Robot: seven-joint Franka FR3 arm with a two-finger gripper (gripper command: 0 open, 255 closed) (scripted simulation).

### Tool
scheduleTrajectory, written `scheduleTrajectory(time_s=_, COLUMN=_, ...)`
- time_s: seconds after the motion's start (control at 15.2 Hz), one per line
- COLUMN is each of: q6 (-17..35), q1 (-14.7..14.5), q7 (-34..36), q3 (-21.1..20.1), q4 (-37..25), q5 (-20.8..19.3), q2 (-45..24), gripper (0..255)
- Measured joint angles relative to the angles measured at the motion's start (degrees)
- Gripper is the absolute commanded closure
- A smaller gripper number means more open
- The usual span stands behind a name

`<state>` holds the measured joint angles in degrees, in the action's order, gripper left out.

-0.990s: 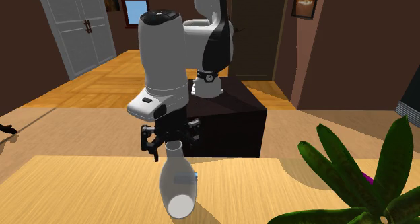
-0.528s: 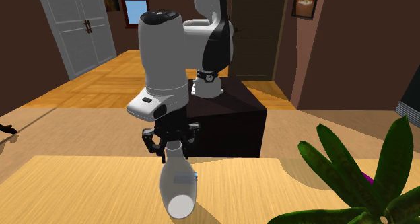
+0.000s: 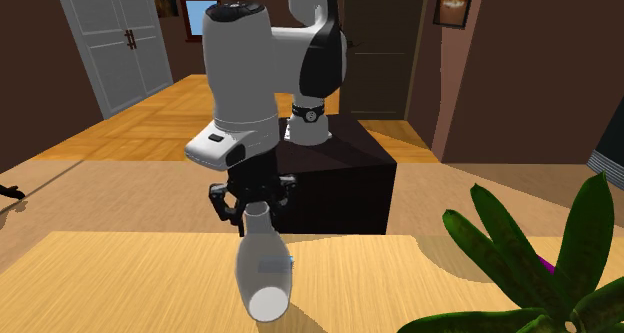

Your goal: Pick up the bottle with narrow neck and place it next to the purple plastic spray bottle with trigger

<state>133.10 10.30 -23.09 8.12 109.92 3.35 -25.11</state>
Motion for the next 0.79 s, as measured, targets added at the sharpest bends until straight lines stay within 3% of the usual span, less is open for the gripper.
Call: scheduleTrajectory(time_s=0.79, q6=-7.43, q1=-0.52, q7=0.74, q3=0.47, q4=-1.91, q5=-1.05, q2=5.59, gripper=255)
